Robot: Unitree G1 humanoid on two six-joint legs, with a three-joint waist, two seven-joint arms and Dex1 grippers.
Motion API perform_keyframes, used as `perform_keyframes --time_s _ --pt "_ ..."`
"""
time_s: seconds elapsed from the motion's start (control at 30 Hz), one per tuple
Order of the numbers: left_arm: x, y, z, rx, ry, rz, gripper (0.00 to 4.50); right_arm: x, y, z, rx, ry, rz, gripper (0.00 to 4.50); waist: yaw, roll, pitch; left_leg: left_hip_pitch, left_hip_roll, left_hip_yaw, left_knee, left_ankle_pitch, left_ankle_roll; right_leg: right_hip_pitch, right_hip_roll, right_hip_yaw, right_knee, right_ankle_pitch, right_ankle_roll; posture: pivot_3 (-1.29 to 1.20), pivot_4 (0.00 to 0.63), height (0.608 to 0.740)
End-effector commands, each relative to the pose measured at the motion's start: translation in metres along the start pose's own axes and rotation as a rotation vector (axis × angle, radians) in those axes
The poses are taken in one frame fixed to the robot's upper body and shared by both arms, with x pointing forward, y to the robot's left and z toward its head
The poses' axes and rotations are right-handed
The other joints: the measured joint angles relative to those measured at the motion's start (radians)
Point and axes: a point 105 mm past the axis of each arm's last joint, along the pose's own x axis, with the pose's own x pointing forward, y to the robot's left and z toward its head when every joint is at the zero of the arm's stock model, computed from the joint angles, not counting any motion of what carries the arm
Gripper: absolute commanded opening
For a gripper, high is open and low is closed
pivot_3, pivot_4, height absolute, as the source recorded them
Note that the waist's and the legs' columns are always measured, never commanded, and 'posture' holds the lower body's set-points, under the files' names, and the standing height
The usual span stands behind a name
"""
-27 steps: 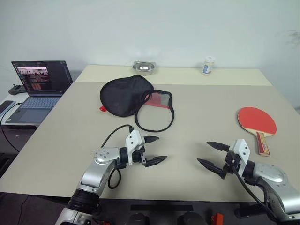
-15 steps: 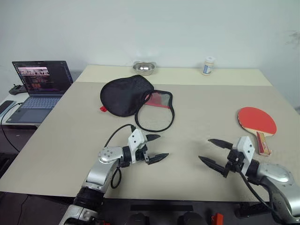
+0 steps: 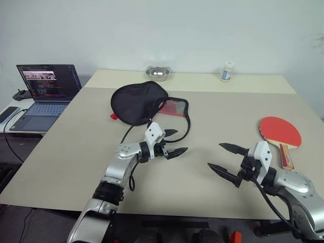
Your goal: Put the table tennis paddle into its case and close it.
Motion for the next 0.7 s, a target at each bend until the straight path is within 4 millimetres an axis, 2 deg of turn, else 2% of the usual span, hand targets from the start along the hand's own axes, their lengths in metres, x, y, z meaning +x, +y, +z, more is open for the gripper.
perform_keyframes --time_s 0.03,0.33,0.53,0.7 --pt "0.019 0.006 0.006 0.037 0.016 -0.004 4.5 -0.002 0.004 0.009 -0.015 -0.031 -0.013 4.47 0.001 -0.001 0.0 0.0 0.0 0.0 0.0 0.0 0.0 0.0 0.0 0.0 0.0 0.0 0.0 0.0 0.15 0.74" --pt "0.045 0.022 -0.003 0.051 0.104 0.049 4.5 0.001 0.006 0.017 -0.028 -0.051 -0.025 4.47 -0.002 -0.003 0.002 0.0 0.001 0.0 -0.001 0.0 0.0 0.0 0.004 0.0 0.0 0.0 0.0 0.0 0.15 0.74" --pt "0.047 0.037 -0.016 0.07 0.216 0.161 4.5 -0.001 0.012 0.04 -0.071 -0.073 0.05 4.47 -0.003 -0.004 0.002 0.0 0.001 0.0 0.0 0.0 0.0 0.0 0.004 0.0 0.0 0.0 0.0 0.0 0.15 0.74" --pt "0.05 0.042 -0.018 0.029 0.222 0.216 4.5 0.0 0.01 0.046 -0.094 -0.078 0.042 4.47 -0.003 -0.007 0.004 0.0 0.001 -0.001 0.0 0.0 0.0 0.0 0.003 -0.001 0.0 0.0 0.0 0.0 0.15 0.74"
